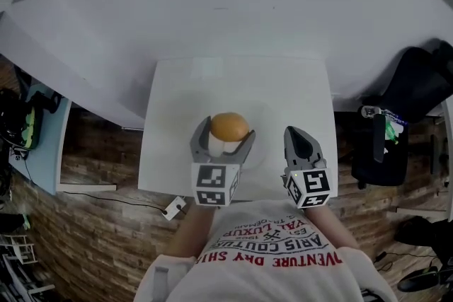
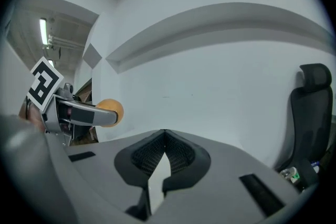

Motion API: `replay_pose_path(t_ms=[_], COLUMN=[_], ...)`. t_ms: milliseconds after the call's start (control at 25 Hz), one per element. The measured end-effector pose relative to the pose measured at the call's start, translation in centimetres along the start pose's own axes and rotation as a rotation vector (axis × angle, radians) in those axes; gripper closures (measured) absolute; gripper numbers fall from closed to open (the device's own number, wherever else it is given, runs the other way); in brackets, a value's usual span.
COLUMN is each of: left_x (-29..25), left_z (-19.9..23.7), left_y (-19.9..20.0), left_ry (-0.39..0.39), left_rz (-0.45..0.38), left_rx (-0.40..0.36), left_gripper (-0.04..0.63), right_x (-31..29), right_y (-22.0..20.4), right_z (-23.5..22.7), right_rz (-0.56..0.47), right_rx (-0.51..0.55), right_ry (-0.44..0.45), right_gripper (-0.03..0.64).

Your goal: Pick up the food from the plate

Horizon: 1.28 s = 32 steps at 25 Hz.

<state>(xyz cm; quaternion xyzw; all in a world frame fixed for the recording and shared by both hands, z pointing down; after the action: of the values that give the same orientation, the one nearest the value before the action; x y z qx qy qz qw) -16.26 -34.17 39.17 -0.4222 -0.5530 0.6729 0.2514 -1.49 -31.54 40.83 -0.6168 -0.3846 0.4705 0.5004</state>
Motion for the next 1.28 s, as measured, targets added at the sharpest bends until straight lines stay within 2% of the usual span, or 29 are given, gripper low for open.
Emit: replay_pose_path(t_ms=[200,400,800,1280], left_x=[1.0,1.9,2.9,2.8], left_z=[0.4,0.5,0.2,-2.3], left_y=[1.6,2.3,2.2,2.3], left_ry=[-0.002,0.002,0.019,0.002], left_rz=[-0.056,-0.088,-0.095,-0.107], left_rx=[-0.022,-0.016,0.008,0.000], left_gripper=[0.135,0.135,0.135,0.135], right_x=[0.3,0.4,1.0,2.9], right_y=[1.7,1.9,1.6,0.7], right_z=[1.4,2.6,3.1,1.0], right_rz=[-0.050,-0.047,-0.031,-0.008], right_rx=[0.037,0.057,0.042,0.047], right_ry=[0.009,0.035,0.077,0.053], right_gripper=[0.606,0.606,0.606,0.606])
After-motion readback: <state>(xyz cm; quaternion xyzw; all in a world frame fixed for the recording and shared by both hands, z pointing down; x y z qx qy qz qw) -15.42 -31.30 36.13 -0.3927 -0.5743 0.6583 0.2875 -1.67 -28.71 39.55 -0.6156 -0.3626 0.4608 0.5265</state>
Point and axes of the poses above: the fingertips, and each gripper's own axes: x backward along the fingers, z to its left, y out of its top, the point moved 1 cm from there along x, backward along the fingers, and after that the axes turned 3 degrees about -y, right-handed, at the moved point
